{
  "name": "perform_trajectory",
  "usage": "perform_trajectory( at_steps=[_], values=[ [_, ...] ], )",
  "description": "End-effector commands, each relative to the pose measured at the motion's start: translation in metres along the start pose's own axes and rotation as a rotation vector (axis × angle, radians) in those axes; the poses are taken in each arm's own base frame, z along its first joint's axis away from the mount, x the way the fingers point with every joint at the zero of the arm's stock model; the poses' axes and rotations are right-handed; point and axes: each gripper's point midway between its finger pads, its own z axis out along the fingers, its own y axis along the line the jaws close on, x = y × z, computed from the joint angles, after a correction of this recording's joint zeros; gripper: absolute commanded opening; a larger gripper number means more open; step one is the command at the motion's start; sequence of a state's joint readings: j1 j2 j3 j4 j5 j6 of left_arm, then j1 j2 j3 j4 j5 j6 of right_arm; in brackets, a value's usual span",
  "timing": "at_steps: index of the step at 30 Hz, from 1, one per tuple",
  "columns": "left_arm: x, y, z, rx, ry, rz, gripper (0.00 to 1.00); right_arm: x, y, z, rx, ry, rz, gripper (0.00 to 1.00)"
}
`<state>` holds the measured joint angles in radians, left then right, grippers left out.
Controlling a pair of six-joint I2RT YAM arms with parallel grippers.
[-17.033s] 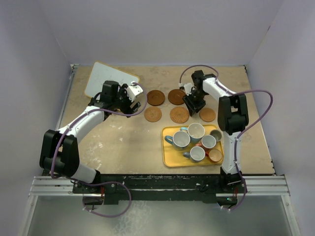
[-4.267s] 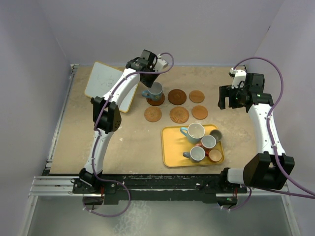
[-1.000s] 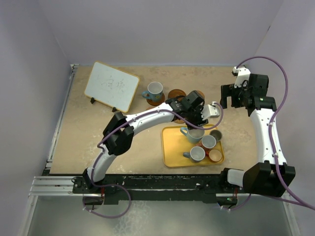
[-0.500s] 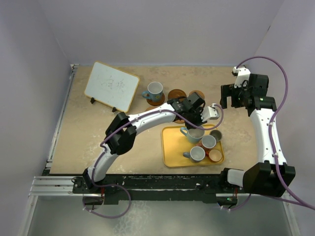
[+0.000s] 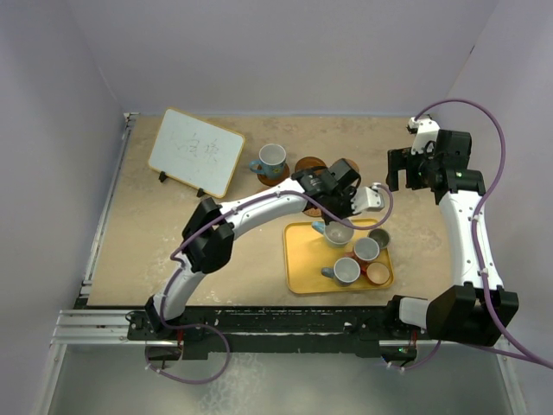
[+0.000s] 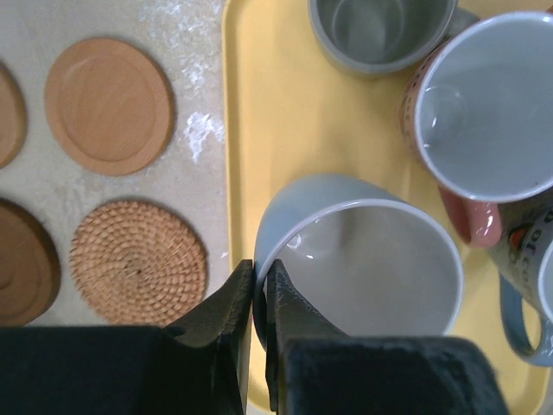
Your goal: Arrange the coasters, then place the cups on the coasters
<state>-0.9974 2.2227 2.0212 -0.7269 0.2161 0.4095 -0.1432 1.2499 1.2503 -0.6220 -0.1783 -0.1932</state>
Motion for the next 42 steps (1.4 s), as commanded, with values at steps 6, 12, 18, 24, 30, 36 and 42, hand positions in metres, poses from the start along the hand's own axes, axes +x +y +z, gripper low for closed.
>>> perform_trajectory(
  at_steps=[6,12,18,24,30,36,42],
  values=[
    [-0.05,0.031,-0.107,-0.201,-0.108,0.149,0.03,-0.006,0.0,0.0,-0.006,-0.026,-0.002,1.0],
    [-0.048,0.044,-0.147,-0.324,-0.095,0.168,0.03,-0.005,-0.001,0.002,-0.005,-0.019,-0.002,1.0],
    [-0.04,0.069,-0.187,-0.462,-0.098,0.123,0.03,-0.004,-0.001,0.004,-0.007,-0.014,-0.002,1.0],
    [-0.02,0.092,-0.206,-0.488,-0.085,0.047,0.03,-0.003,-0.001,0.005,-0.009,-0.009,-0.002,1.0],
    [0.006,0.116,-0.212,-0.47,-0.081,-0.03,0.03,-0.002,-0.001,0.007,-0.01,-0.003,-0.002,1.0],
    [0.043,0.141,-0.203,-0.464,-0.028,-0.084,0.03,-0.002,-0.001,0.007,-0.012,-0.002,-0.002,1.0],
    [0.076,0.162,-0.192,-0.451,0.008,-0.146,0.03,-0.002,-0.001,0.007,-0.013,0.001,-0.002,1.0]
  ],
)
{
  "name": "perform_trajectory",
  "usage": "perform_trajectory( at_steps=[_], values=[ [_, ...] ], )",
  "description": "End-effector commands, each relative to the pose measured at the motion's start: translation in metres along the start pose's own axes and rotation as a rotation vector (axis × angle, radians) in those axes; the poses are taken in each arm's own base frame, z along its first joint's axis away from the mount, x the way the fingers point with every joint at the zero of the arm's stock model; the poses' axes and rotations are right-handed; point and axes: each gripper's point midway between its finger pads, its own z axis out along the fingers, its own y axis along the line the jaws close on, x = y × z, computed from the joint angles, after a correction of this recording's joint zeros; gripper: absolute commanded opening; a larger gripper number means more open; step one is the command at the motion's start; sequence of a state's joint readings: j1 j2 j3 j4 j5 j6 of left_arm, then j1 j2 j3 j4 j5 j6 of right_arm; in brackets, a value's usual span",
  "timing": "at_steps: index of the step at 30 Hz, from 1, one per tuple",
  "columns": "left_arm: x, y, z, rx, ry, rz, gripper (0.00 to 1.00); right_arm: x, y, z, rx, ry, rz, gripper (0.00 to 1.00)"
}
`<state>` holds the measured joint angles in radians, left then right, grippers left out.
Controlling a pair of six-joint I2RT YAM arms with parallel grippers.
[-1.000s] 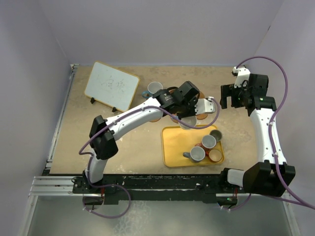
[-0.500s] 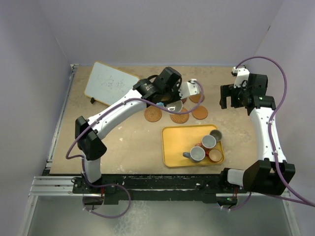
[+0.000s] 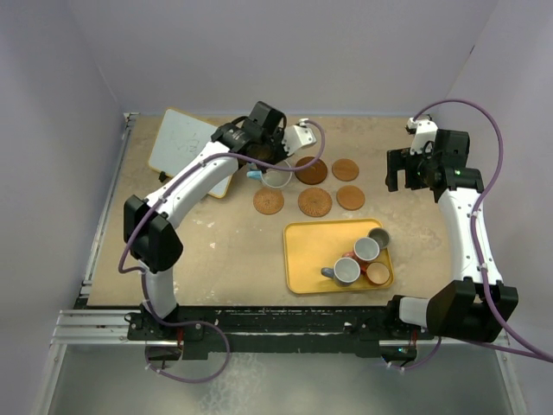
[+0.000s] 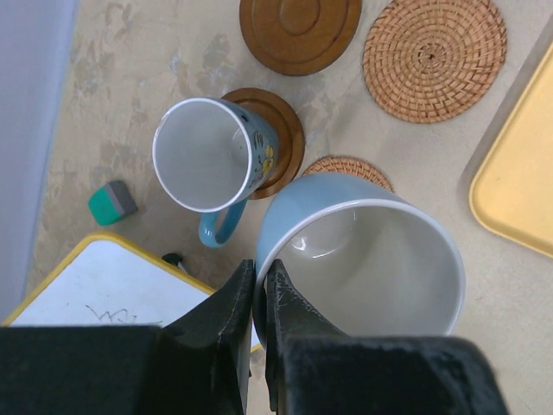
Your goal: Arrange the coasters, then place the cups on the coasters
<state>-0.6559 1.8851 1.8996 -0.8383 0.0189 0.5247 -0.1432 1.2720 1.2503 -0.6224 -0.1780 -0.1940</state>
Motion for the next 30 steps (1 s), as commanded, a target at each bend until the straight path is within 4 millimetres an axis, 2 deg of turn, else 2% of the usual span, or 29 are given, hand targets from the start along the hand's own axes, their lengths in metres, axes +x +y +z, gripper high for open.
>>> perform_trajectory(
  at_steps=[1,7,17,30],
  values=[
    [-0.005,0.021,0.004,-0.016,-0.068,-0.038,0.03,-0.005,0.0,0.001,-0.008,-0.021,-0.005,1.0],
    [0.017,0.027,0.024,0.03,-0.049,-0.113,0.03,-0.005,0.0,0.001,-0.008,-0.02,-0.007,1.0],
    [0.048,0.024,0.06,0.117,-0.025,-0.24,0.03,-0.005,0.0,0.001,-0.009,-0.02,-0.009,1.0],
    [0.056,0.007,0.073,0.214,-0.021,-0.296,0.03,-0.004,0.0,0.002,-0.01,-0.016,-0.007,1.0]
  ],
)
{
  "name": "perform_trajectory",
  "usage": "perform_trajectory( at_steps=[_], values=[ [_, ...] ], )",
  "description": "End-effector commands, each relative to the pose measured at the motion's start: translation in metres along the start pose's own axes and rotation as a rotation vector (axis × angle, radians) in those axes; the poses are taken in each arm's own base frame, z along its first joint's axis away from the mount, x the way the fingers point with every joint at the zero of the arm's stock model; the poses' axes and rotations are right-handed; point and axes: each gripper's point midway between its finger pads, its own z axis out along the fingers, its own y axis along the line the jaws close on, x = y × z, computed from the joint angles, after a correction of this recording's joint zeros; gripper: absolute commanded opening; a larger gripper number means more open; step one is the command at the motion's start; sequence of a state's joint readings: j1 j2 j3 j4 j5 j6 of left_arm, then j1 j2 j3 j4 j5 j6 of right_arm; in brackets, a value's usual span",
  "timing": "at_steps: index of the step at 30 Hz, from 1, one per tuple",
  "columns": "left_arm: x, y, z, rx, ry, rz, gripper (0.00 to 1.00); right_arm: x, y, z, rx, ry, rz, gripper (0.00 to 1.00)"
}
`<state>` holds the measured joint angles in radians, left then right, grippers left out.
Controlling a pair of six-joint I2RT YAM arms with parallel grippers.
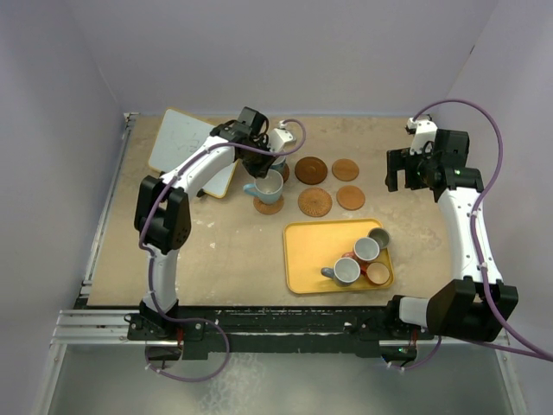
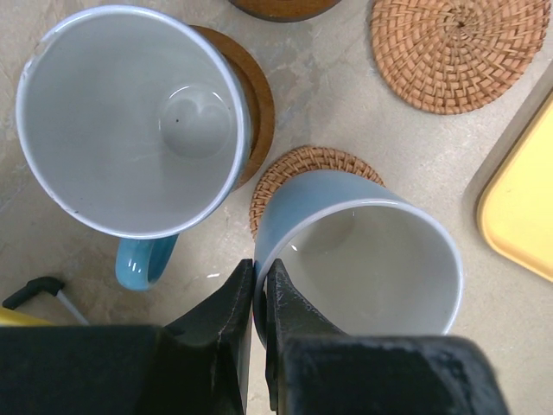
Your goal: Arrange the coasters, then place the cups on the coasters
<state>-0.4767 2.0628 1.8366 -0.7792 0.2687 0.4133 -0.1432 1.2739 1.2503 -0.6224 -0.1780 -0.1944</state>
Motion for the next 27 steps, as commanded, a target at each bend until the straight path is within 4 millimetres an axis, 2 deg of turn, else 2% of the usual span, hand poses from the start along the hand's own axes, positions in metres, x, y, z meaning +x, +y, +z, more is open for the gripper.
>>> perform_trajectory(
  at_steps=[1,22,27],
  values=[
    [-0.021,-0.002,-0.006,0.028,-0.086,-0.011,0.03,-0.005,0.0,0.001,-0.01,-0.017,-0.007,1.0],
    [-0.006,0.0,0.003,0.027,-0.034,-0.013,0.03,-0.004,0.001,0.001,-0.015,-0.017,-0.011,1.0],
    [-0.011,-0.002,-0.004,0.028,-0.052,-0.004,0.13,-0.005,0.001,0.001,-0.017,-0.016,-0.01,1.0]
  ],
)
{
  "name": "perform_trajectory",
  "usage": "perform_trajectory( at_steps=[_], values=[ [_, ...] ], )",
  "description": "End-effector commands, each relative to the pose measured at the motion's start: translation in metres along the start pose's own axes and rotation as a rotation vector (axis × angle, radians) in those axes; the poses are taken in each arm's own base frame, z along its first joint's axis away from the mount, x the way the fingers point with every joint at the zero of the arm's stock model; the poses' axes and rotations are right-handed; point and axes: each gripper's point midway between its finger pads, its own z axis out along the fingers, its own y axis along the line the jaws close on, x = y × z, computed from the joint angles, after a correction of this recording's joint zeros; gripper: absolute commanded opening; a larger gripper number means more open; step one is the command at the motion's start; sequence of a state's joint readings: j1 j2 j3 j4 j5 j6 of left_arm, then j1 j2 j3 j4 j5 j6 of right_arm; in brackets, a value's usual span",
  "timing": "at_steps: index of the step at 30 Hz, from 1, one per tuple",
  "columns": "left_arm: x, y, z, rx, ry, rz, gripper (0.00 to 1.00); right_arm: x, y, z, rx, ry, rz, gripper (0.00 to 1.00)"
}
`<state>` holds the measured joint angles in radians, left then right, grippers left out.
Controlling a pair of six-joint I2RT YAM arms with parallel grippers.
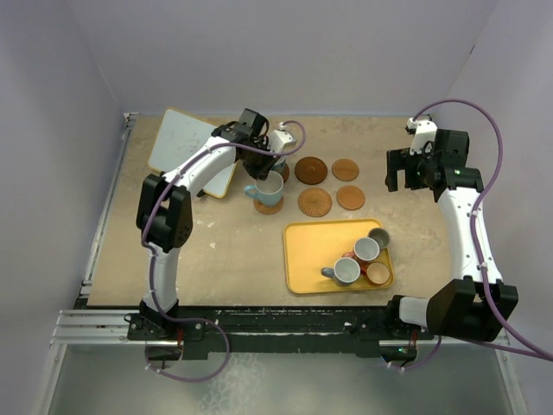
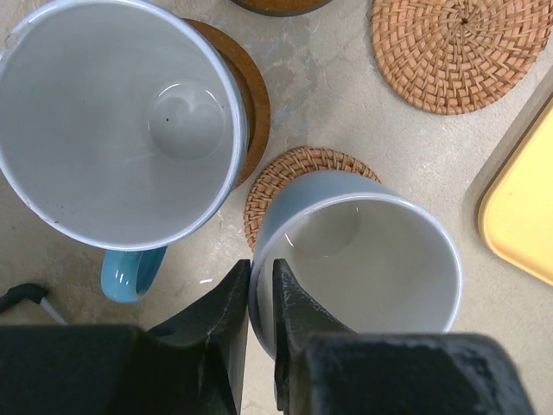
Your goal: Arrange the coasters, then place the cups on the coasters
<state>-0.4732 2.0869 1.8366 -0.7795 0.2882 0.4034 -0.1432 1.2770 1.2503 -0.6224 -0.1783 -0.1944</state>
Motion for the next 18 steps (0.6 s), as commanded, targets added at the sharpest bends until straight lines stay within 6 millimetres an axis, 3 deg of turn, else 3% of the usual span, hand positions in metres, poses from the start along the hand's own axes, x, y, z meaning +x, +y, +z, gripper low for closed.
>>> perform_trajectory(
  at_steps=[1,6,12,18],
  values=[
    [-0.019,0.0,-0.016,0.001,-0.072,0.02,0.18,-0.005,0.001,0.0,-0.015,-0.02,-0.011,1.0],
    [-0.029,-0.002,-0.031,-0.004,-0.111,0.04,0.38,-0.004,0.001,0.001,-0.017,-0.014,-0.011,1.0],
    [-0.037,-0.006,-0.051,-0.021,-0.166,0.076,0.54,-0.003,0.007,-0.001,-0.061,-0.004,-0.048,1.0],
    [-0.046,-0.007,-0.085,-0.088,-0.25,0.132,0.7,-0.006,0.014,-0.015,-0.108,0.016,-0.09,0.98]
  ],
)
